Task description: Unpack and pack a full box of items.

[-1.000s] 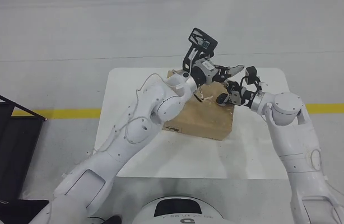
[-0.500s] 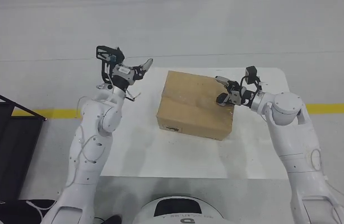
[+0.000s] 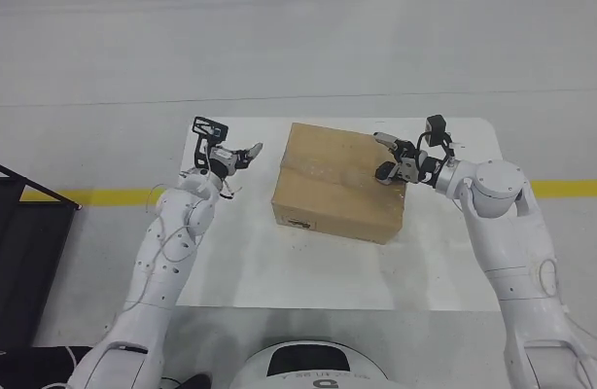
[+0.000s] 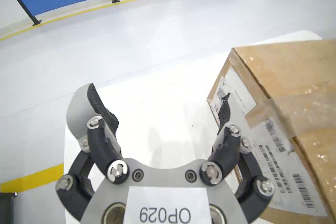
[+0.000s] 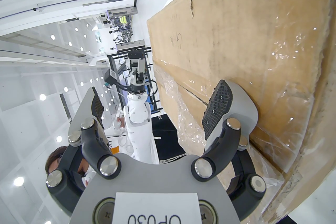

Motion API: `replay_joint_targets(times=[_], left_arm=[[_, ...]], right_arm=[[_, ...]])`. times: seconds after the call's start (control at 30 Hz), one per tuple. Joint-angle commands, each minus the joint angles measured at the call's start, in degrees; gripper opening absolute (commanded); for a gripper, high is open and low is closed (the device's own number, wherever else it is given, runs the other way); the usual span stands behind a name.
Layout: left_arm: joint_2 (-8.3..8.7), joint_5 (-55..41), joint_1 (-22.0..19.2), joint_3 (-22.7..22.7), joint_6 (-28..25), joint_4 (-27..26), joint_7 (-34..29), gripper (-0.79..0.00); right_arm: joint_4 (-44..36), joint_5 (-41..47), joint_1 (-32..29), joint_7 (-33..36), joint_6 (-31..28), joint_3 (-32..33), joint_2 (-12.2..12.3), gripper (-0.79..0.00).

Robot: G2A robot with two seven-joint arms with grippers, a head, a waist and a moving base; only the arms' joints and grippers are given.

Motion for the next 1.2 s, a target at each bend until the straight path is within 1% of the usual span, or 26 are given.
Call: replay_joint_targets(times=[0.0,0.1,0.23,0.47,0.73,1.17], left_arm=[[-0.06,1.7,-0.3,1.6,-1.0,1.1,0.5,0.0],[-0.07,2.3,-0.5,2.6,-2.3,1.9,1.7,0.0],[0.09,1.7,-0.6,2.9,-4.9,2.4,2.6,0.0],[0.39,1.7,-0.2,3.1,-6.6,2.1,4.0,0.0],[0.4,1.5,-0.5,4.1,-5.9,2.2,3.8,0.0],[0.4,1.2,-0.6,5.7,-5.6,0.9,3.6,0.0]], right_arm=[[0.0,0.0,0.0,0.0,0.0,0.0,0.0,0.0],[0.0,0.0,0.0,0.0,0.0,0.0,0.0,0.0],[0.0,0.0,0.0,0.0,0.0,0.0,0.0,0.0],[0.0,0.0,0.0,0.0,0.0,0.0,0.0,0.0],[0.0,0.0,0.0,0.0,0.0,0.0,0.0,0.0],[0.0,0.0,0.0,0.0,0.0,0.0,0.0,0.0]])
